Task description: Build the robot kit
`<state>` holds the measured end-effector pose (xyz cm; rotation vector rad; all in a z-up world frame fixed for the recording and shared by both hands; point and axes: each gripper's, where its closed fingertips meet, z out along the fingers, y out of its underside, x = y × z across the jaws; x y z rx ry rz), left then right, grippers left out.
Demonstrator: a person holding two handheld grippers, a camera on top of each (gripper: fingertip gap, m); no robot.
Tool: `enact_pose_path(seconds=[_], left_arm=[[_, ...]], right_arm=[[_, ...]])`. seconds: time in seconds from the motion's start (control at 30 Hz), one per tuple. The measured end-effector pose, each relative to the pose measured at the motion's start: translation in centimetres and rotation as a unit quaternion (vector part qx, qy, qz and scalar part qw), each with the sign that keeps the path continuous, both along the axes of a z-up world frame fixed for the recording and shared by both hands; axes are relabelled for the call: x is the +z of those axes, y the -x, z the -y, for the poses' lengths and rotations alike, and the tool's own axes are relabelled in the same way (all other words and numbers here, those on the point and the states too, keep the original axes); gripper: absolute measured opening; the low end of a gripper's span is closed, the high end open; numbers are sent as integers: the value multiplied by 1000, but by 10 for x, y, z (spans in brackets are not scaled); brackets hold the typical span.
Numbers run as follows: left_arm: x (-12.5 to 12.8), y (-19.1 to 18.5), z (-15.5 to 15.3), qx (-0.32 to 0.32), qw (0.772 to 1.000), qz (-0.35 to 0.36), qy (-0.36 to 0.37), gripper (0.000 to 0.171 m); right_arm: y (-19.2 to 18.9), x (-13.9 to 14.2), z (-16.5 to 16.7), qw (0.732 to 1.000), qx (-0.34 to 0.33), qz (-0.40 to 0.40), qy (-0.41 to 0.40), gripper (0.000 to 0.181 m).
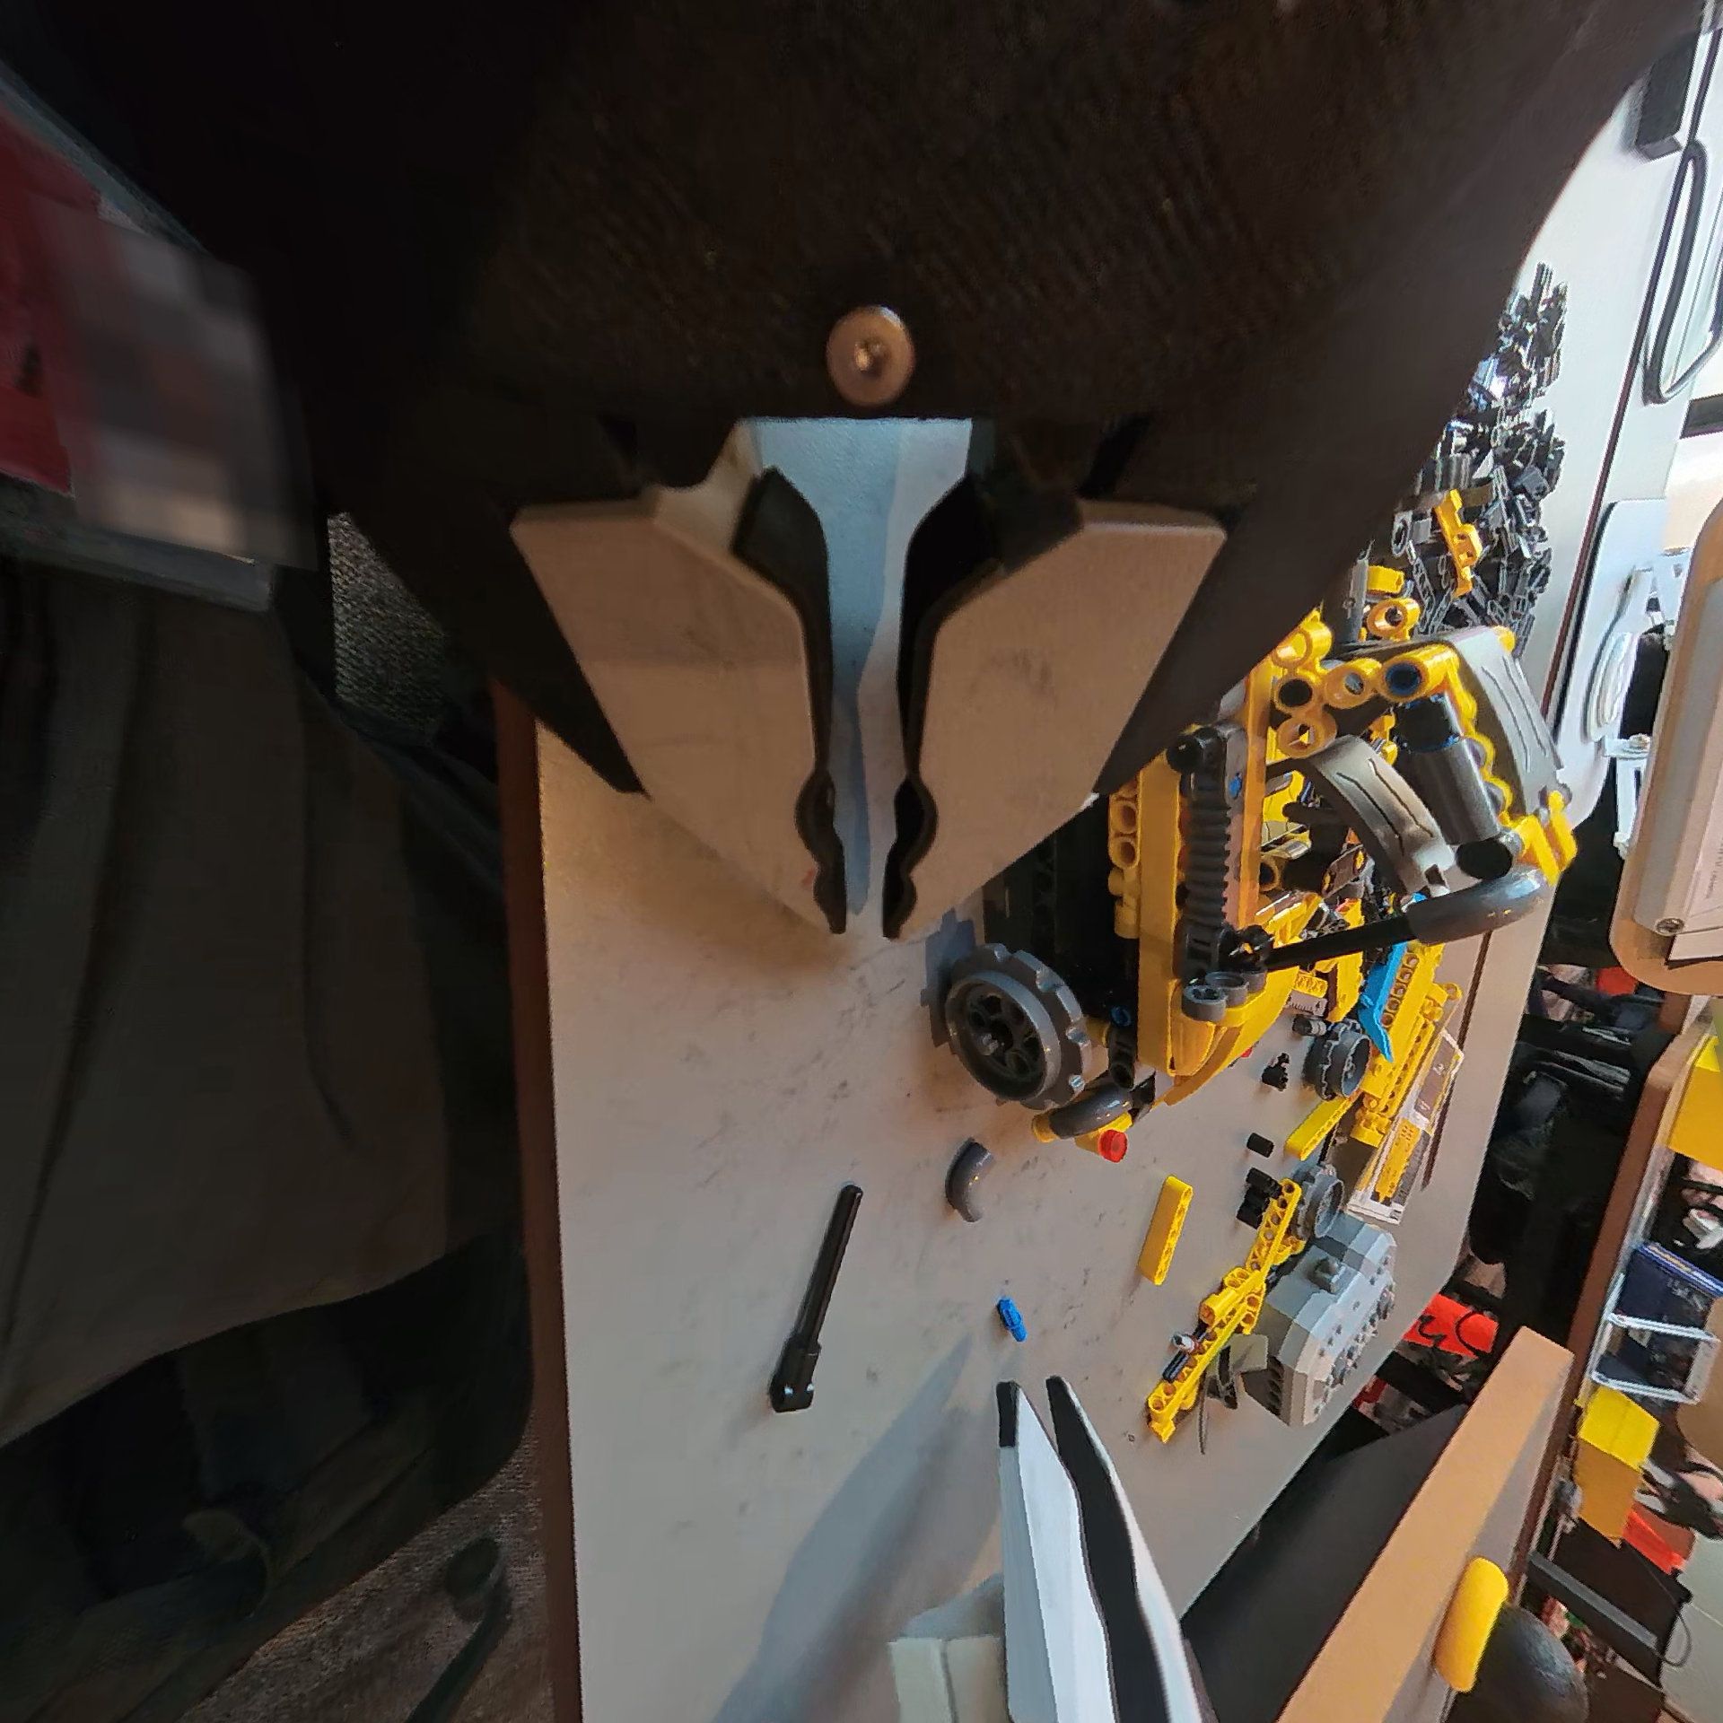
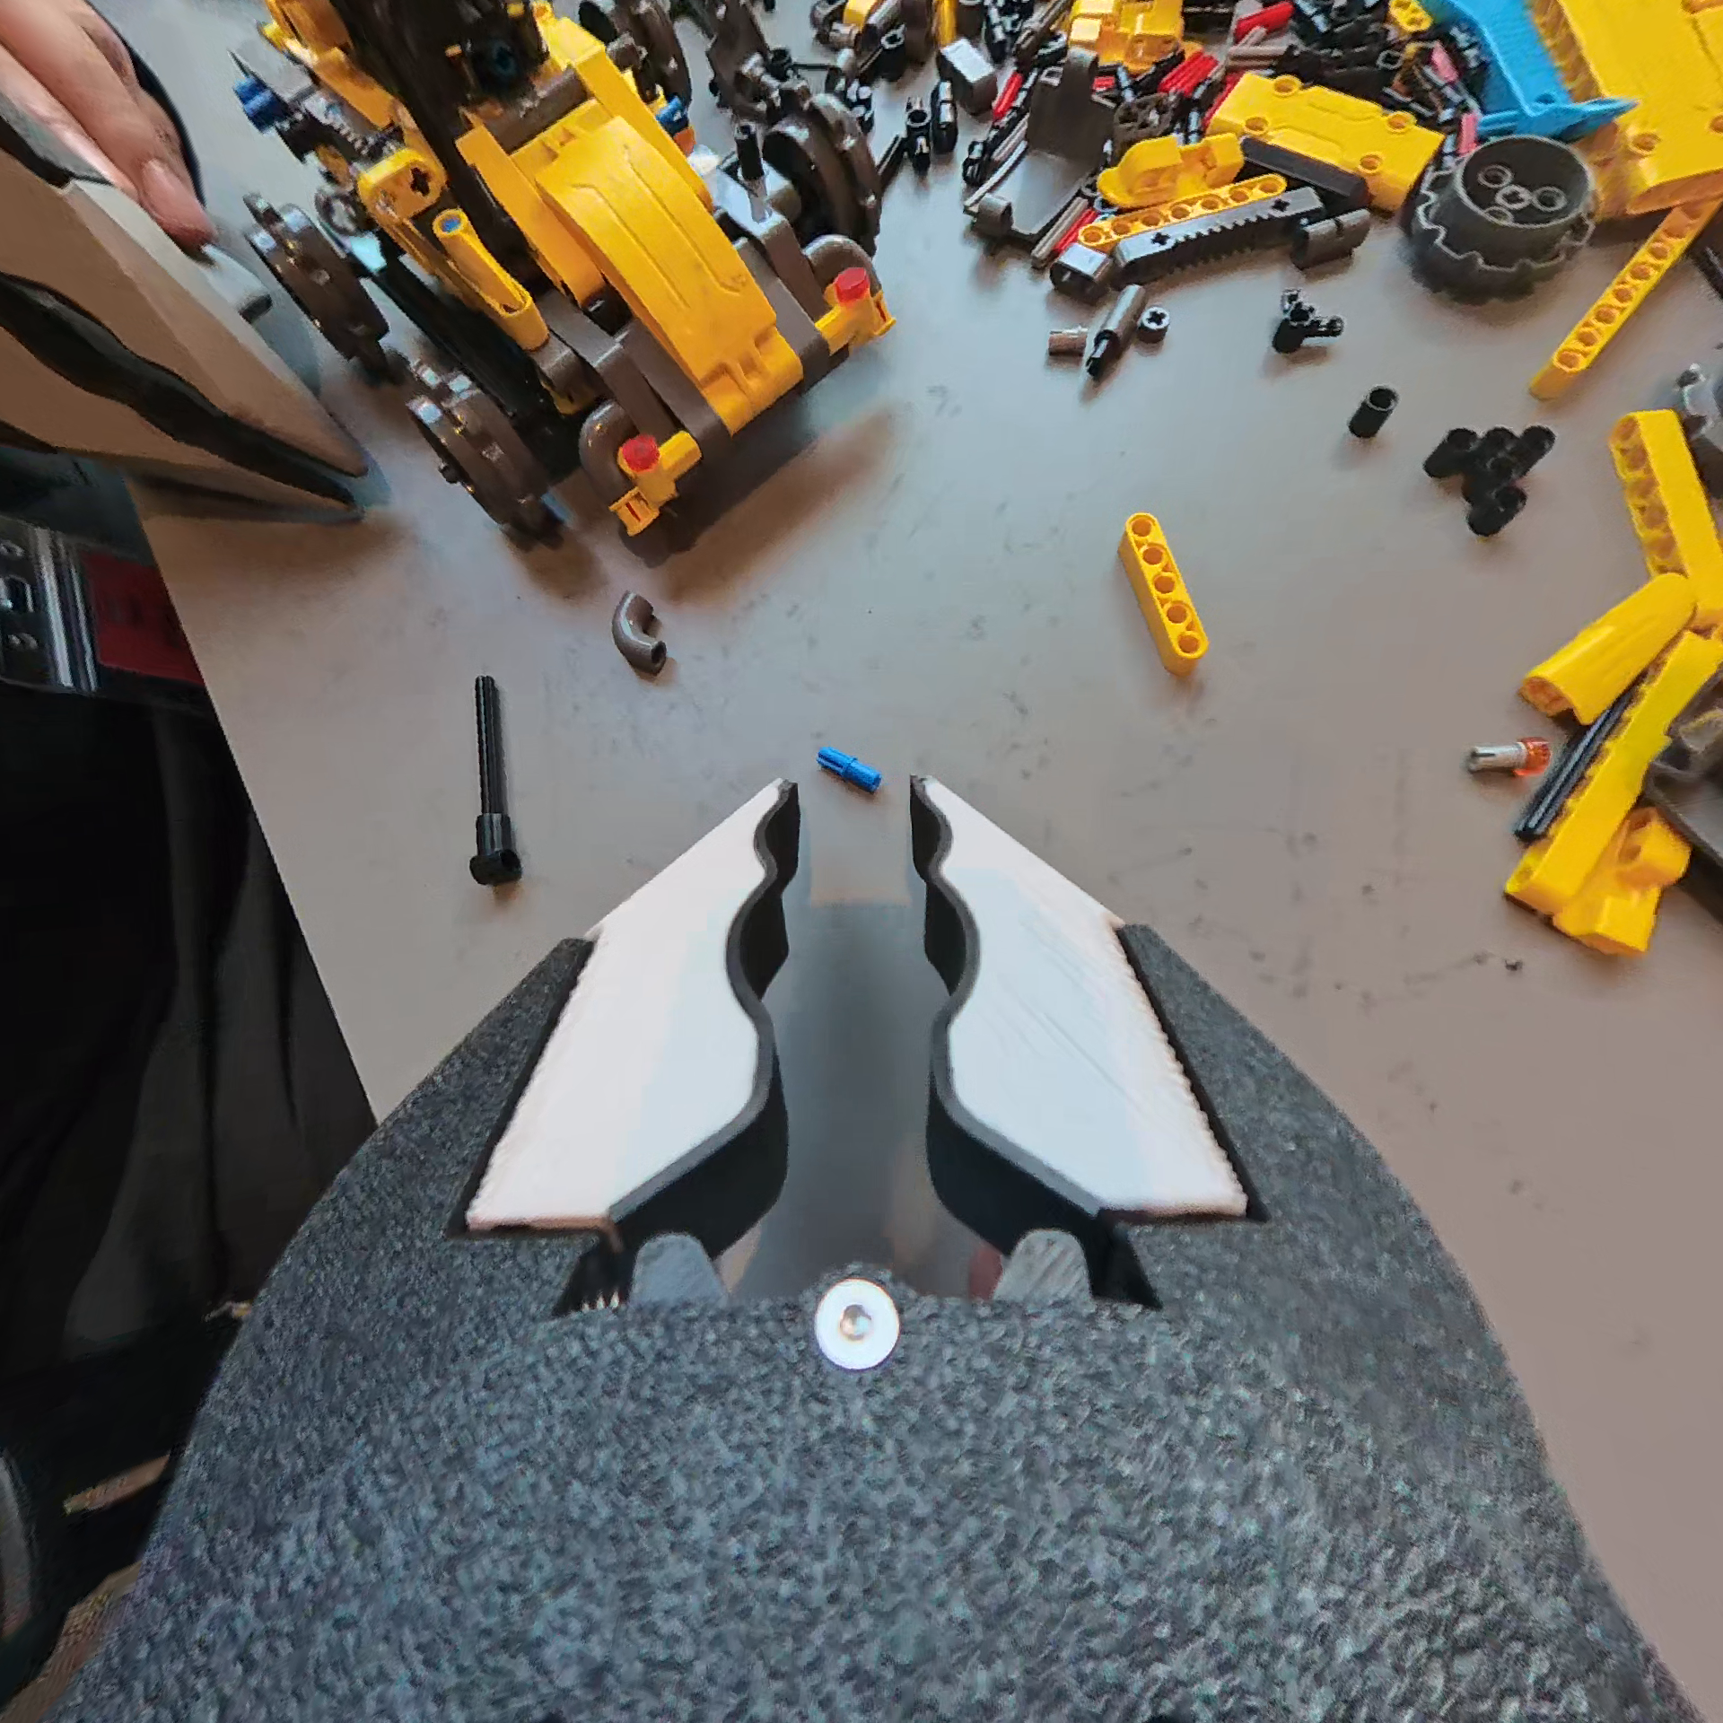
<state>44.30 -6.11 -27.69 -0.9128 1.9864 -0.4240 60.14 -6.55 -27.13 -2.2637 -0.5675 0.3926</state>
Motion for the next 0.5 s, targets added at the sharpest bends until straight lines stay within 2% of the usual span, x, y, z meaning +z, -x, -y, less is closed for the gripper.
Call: enact_pose_path(seconds=[0.1,0.2,0.37,0.47,0.5], left_arm=[[6,0,-2,8,1000,13,15,10],[18,1,-2,9,998,43,45,11],[23,3,-2,17,994,39,97,20],[29,5,4,15,991,39,127,21],[32,6,8,13,990,38,134,21]], right_arm=[[8,8,-1,1000,16,-15,4,21],[44,27,2,997,55,-47,-27,22],[72,2,-2,996,76,37,-4,20],[72,-14,-7,995,79,61,25,19],[75,-12,-9,995,83,52,22,14]])
